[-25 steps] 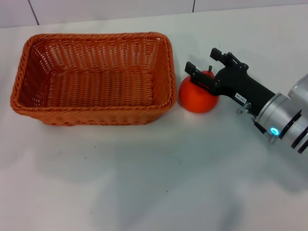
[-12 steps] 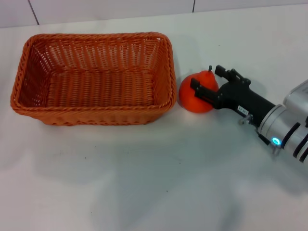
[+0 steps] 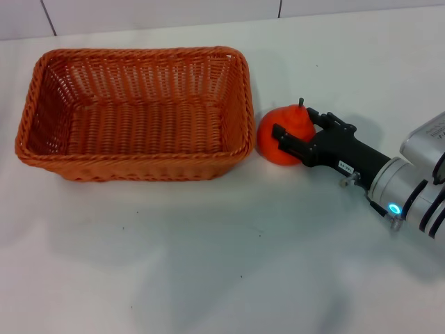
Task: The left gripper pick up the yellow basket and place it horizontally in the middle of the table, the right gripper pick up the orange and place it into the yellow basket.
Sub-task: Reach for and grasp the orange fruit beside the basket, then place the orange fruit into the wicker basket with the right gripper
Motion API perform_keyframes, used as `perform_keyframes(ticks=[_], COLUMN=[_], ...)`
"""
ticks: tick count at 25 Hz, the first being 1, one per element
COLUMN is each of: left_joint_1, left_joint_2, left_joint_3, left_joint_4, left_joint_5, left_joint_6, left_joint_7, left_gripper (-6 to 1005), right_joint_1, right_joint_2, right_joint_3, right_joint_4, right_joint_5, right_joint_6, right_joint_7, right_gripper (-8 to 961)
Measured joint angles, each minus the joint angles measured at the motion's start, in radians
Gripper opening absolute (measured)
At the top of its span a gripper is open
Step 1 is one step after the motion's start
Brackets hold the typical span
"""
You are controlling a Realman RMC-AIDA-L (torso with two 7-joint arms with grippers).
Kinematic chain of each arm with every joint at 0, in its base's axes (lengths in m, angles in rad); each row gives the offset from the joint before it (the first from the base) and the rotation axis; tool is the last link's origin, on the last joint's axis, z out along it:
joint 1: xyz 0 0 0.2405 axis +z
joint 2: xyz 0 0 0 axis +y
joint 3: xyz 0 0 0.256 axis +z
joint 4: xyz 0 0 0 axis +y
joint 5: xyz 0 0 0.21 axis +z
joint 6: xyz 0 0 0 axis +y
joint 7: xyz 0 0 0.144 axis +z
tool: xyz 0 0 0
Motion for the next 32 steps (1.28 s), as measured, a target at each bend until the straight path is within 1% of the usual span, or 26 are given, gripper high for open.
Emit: perform_keyframes(ticks=[10, 15, 18, 21, 26, 27, 28, 32], left_joint_1=[0.01, 0.011, 0.012, 0.015, 0.019, 0.021, 0.022, 0.021], left_joint_2=[0.0, 0.0, 0.002, 0.003, 0.004, 0.005, 0.005, 0.005], left_joint_3=[-0.001, -0.007, -0.01, -0.011, -0.014, -0.016, -0.023, -0.04], left_joint_4=[0.0, 0.0, 0.0, 0.0, 0.0, 0.0, 0.0, -0.004], left_joint_5=[-0.004, -0.01, -0.013, -0.014, -0.014, -0.014, -0.014, -0.014], left_joint_6=[0.001, -0.001, -0.002, -0.008, -0.024, -0.031, -0.039, -0.057], left_joint_7=[-0.001, -0.001, -0.001, -0.001, 0.0, 0.0, 0.008, 0.027], left_gripper=[891, 891, 891, 891, 890, 890, 890, 890], right_joint_1=[-0.006, -0.008, -0.016, -0.029, -0.052, -0.051, -0.049, -0.02], right_joint_2=[-0.001, -0.002, -0.002, -0.003, -0.011, -0.012, -0.012, -0.013], right_joint_3=[0.004, 0.006, 0.01, 0.013, 0.023, 0.025, 0.026, 0.013], right_joint_4=[0.004, 0.002, -0.002, -0.004, -0.005, -0.005, -0.007, -0.05], right_joint_5=[0.0, 0.004, 0.012, 0.052, 0.175, 0.191, 0.197, 0.179], right_joint_6=[0.003, 0.001, -0.015, -0.072, -0.235, -0.268, -0.287, -0.306], right_joint_7=[0.058, 0.06, 0.06, 0.057, 0.056, 0.06, 0.062, 0.083], right_gripper=[781, 542, 485, 440, 402, 378, 355, 336])
